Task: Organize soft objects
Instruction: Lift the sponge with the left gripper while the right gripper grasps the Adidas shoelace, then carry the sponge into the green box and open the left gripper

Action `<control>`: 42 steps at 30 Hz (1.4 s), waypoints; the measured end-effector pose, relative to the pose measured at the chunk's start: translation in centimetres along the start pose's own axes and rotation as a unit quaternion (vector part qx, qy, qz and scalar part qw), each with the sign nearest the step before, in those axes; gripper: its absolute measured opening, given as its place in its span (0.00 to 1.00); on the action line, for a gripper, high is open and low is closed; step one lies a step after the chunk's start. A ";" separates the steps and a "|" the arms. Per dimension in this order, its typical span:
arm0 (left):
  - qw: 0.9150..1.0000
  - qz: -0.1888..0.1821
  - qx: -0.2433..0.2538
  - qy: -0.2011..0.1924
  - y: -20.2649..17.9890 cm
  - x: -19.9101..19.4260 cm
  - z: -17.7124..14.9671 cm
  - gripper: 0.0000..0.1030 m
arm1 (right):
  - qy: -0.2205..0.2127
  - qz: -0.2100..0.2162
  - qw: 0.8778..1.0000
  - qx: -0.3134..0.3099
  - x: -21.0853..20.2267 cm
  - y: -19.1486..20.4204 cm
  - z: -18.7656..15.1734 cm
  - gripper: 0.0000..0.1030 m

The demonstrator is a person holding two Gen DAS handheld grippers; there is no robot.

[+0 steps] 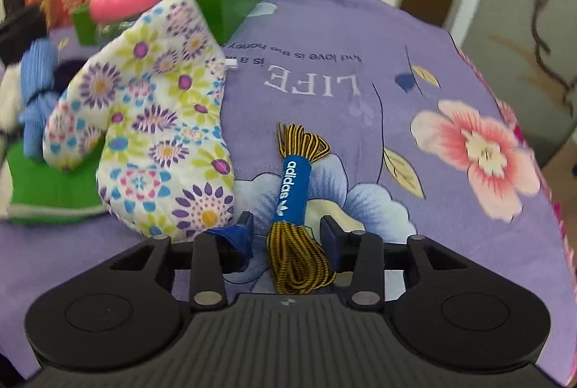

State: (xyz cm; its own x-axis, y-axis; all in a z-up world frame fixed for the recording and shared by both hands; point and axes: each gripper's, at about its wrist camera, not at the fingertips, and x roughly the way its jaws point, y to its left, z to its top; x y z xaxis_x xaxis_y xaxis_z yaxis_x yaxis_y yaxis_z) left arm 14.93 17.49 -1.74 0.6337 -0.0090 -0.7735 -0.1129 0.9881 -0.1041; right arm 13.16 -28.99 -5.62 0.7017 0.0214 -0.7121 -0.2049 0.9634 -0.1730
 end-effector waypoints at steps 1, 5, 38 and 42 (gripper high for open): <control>1.000 0.003 0.000 0.001 -0.1 0.3 -0.3 0.65 | 0.000 -0.001 1.000 -0.005 0.1 0.0 0.1 0.30; 1.000 0.010 0.012 -0.007 -0.3 0.7 -0.6 0.68 | 0.022 0.007 0.999 0.039 0.5 -1.3 0.5 0.40; 0.990 -0.077 0.027 -0.112 -4.5 -3.9 15.1 0.65 | -0.199 0.066 0.977 -0.033 -3.4 0.6 17.8 0.00; 0.988 -0.083 0.056 -0.116 -8.3 -0.9 20.0 0.65 | -0.184 0.088 0.977 -0.060 0.3 1.5 23.6 0.00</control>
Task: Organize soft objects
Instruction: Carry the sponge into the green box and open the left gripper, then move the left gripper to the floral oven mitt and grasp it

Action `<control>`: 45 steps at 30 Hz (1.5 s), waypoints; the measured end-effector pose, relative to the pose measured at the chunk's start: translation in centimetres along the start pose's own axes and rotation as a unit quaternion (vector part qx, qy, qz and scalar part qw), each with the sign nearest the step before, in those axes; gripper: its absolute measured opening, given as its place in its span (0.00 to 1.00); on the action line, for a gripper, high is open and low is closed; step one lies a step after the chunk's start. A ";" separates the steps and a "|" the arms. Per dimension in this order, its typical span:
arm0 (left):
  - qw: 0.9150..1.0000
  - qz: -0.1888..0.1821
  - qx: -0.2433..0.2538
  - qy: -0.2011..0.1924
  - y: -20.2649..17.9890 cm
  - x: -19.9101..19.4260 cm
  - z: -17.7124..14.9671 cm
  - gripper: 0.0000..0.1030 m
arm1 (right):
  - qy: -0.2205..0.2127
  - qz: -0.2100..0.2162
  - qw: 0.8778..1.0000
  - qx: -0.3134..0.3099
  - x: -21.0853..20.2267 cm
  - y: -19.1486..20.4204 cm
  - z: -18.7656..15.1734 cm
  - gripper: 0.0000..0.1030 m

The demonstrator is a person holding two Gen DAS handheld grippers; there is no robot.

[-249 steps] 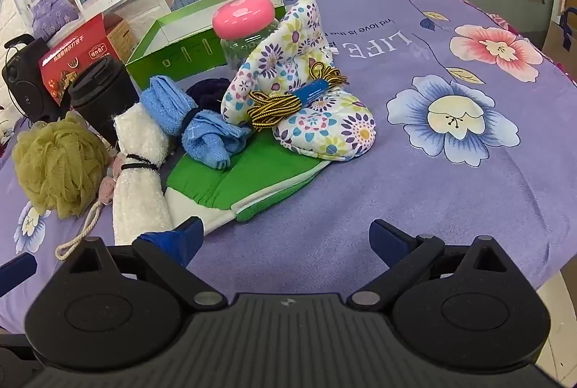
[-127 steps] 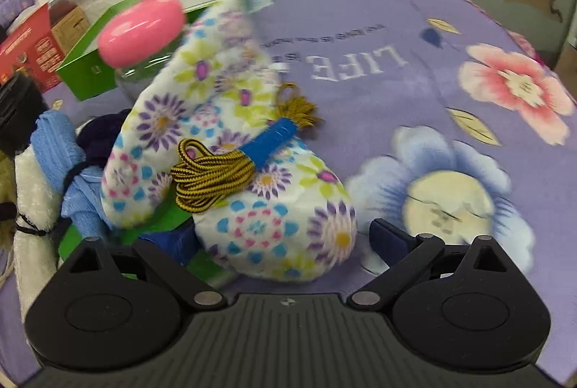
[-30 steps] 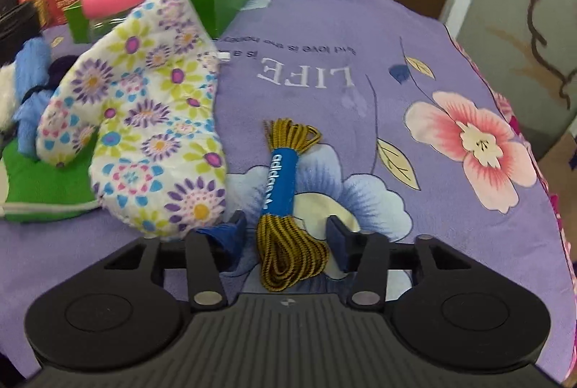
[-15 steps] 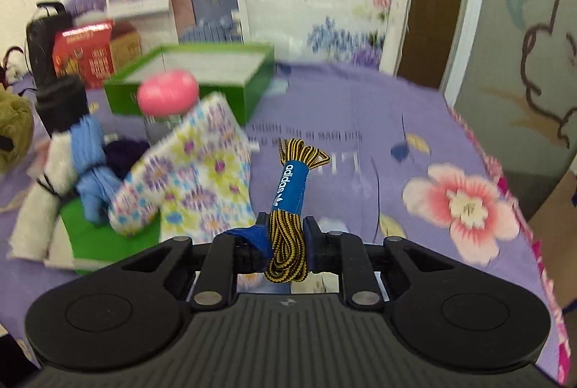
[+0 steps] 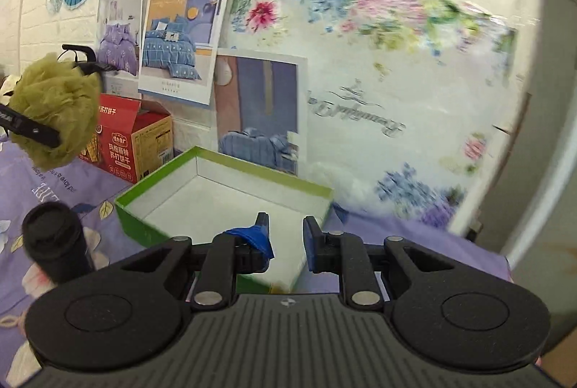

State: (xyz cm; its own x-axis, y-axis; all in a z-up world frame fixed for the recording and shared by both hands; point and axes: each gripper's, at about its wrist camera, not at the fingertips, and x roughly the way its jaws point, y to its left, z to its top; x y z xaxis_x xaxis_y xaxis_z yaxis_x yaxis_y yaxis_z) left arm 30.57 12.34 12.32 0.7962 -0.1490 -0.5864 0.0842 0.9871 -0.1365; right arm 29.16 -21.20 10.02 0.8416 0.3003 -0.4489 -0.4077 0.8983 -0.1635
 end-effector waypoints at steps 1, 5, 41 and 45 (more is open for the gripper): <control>1.000 -0.003 0.005 0.002 -0.5 1.3 0.8 0.65 | 0.001 0.010 1.000 0.001 1.5 0.0 0.8 0.00; 0.999 0.014 0.031 0.016 -2.2 6.4 2.7 0.88 | 0.017 0.062 0.997 0.047 6.5 -0.9 2.4 0.10; 0.997 0.038 0.070 -0.013 -2.3 -6.0 -6.0 0.89 | 0.161 0.064 0.936 0.305 6.2 -4.9 -12.6 0.38; 0.995 -0.002 0.099 0.002 -5.8 -6.2 -7.6 0.89 | 0.180 0.043 0.957 0.223 6.5 -3.4 -10.8 0.38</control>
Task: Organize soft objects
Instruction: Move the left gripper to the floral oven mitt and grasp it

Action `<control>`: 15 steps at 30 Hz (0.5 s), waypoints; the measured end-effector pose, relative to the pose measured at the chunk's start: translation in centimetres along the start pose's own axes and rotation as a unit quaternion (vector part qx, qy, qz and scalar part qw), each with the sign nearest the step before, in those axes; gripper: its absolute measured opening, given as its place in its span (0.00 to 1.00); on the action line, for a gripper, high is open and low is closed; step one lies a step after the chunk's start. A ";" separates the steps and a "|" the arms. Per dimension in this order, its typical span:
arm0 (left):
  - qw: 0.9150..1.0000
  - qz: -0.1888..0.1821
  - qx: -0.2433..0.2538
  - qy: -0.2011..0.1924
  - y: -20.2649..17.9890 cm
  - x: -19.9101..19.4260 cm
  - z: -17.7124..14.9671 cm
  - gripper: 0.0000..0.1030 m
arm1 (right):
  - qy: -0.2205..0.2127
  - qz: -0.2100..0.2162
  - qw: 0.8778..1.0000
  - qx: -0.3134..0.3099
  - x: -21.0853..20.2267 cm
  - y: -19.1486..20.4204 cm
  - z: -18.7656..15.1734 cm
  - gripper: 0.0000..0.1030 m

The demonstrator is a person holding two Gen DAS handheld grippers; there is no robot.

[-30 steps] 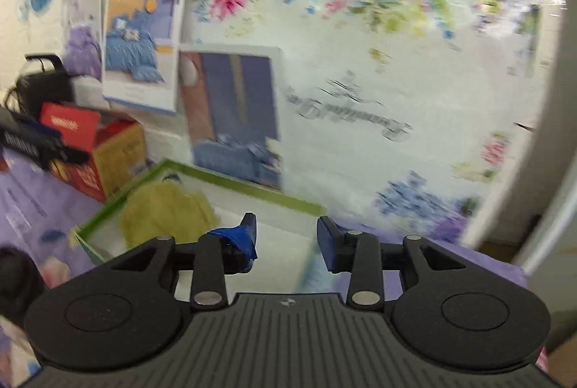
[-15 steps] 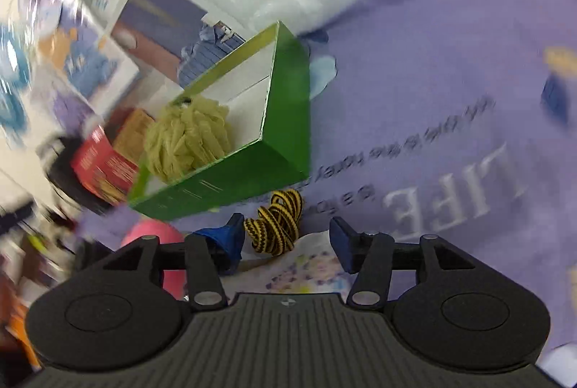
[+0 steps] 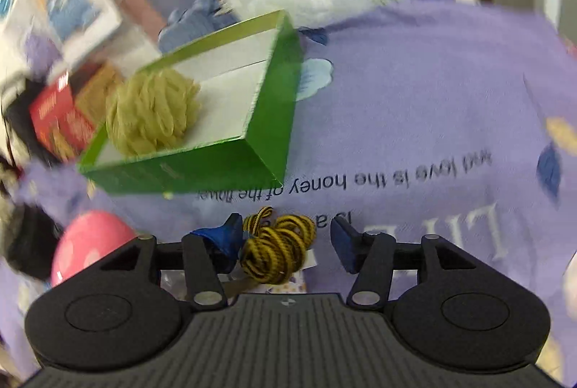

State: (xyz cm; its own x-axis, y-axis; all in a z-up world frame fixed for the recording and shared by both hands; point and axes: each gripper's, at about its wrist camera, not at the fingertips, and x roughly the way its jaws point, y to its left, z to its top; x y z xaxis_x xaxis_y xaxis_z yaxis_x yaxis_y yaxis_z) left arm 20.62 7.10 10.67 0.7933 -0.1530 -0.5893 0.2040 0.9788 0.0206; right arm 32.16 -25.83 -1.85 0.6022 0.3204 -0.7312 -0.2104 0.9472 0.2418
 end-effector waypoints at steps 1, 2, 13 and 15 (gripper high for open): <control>1.000 -0.014 0.008 0.003 -1.0 -0.1 -0.3 0.89 | 0.002 -0.005 1.000 -0.010 -0.1 0.3 0.2 0.38; 1.000 -0.026 0.012 0.005 -1.9 -0.1 -0.5 0.89 | 0.003 -0.009 1.000 -0.016 -0.2 0.3 0.2 0.38; 0.988 -0.111 0.069 0.078 -10.5 1.7 -6.0 0.95 | -0.036 -0.182 0.981 -0.057 -5.7 -4.9 -3.9 0.38; 0.985 -0.132 0.064 0.088 -11.5 2.1 -6.4 0.95 | -0.067 -0.167 0.983 -0.046 -8.7 -5.2 -5.3 0.39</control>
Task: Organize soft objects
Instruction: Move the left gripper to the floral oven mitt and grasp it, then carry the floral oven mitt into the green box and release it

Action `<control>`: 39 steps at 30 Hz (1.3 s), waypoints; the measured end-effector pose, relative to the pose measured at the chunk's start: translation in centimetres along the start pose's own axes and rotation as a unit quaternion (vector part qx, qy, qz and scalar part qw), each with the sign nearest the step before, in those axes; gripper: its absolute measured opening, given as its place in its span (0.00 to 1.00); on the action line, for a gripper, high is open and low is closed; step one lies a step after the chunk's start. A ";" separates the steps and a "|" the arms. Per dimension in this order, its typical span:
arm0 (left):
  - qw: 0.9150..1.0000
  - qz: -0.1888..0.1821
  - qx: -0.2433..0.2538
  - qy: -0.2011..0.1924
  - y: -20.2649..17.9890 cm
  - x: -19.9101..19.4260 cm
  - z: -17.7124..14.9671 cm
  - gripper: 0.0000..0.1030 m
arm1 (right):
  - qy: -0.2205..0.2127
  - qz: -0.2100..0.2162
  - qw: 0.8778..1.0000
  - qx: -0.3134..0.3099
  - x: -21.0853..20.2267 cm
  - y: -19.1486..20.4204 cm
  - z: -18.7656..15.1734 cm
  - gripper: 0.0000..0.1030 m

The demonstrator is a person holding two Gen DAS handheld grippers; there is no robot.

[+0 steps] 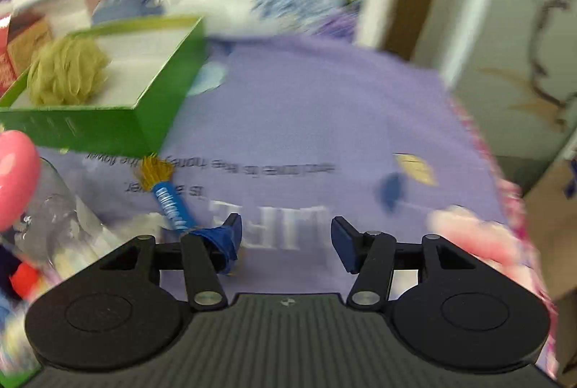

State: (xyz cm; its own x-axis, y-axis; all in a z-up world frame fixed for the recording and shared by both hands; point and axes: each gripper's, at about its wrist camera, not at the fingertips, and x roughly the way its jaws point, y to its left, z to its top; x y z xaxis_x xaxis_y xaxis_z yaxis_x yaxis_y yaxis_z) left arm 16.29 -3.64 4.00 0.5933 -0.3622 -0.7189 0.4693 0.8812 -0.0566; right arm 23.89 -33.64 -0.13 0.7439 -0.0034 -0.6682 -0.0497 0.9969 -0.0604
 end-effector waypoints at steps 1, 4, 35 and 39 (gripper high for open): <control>1.000 -0.014 0.004 0.001 -0.6 0.4 0.0 0.95 | -0.012 0.011 1.000 0.007 -1.4 -0.1 -0.7 0.39; 1.000 -0.016 0.014 0.005 -2.3 1.8 0.1 0.95 | -0.023 0.063 0.998 0.013 -4.3 0.6 -2.9 0.40; 0.991 -0.080 -0.031 0.098 -4.0 9.7 3.0 0.49 | 0.021 0.198 0.973 -0.115 -3.9 6.6 -10.0 0.63; 0.991 -0.068 -0.032 0.109 -3.6 10.0 2.5 0.34 | 0.006 0.202 0.976 -0.086 -4.1 5.9 -9.8 0.43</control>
State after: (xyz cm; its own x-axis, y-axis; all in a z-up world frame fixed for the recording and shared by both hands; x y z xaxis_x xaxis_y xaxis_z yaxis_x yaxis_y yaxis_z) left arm 22.09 -11.20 -1.26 0.3697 -0.4108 -0.8334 0.4889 0.8487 -0.2015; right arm 13.98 -28.50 -5.05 0.6322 0.3854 -0.6722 -0.4493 0.8891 0.0871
